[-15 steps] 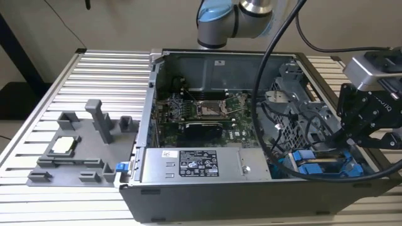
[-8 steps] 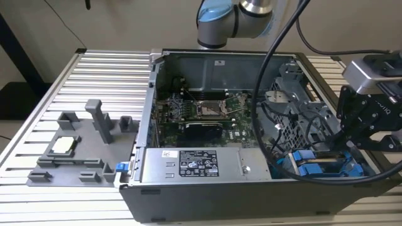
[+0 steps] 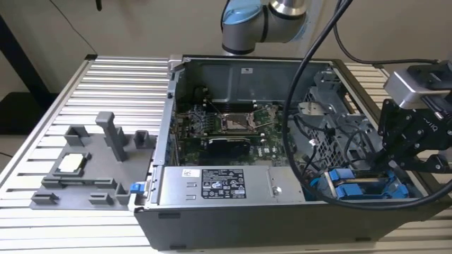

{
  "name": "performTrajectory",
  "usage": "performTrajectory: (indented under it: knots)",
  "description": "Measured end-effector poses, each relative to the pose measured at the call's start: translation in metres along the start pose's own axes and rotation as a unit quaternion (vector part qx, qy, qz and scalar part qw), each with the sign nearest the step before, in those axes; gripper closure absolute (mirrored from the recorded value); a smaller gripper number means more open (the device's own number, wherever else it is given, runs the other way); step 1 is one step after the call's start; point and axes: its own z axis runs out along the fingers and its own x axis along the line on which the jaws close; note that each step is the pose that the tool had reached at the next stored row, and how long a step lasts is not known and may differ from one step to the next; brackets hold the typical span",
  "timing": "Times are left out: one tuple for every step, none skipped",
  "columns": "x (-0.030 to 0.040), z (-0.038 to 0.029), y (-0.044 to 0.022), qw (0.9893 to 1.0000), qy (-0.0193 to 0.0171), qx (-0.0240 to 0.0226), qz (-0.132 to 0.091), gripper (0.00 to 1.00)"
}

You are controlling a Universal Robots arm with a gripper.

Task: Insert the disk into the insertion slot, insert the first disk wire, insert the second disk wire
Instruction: 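Insert the first disk wire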

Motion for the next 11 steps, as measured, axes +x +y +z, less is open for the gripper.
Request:
performTrajectory:
  knots:
    - [0.0001,0.0005,-0.0001,1.0000,-0.0001,0.0000,0.000,0.81]
    - [0.0001,0.0010,-0.0002,1.0000,-0.0002,0.0000,0.000,0.81]
    - [0.0001,0.0014,-0.0002,1.0000,-0.0001,0.0000,0.001,0.81]
    - [0.0001,0.0018,-0.0003,1.0000,-0.0001,0.0000,0.001,0.81]
    - [0.0001,0.0022,-0.0003,1.0000,-0.0001,0.0000,0.001,0.81]
    - [0.0002,0.0028,-0.0003,1.0000,-0.0001,0.0000,0.001,0.81]
    - [0.0002,0.0034,-0.0004,1.0000,-0.0001,0.0000,0.001,0.81]
    - [0.0002,0.0040,-0.0004,1.0000,-0.0002,0.0000,0.001,0.81]
    - [0.0003,0.0045,-0.0004,1.0000,-0.0001,0.0000,0.001,0.81]
    - [0.0003,0.0049,-0.0004,1.0000,-0.0001,0.0000,0.001,0.81]
    - [0.0003,0.0051,-0.0004,1.0000,-0.0001,0.0000,0.001,0.81]
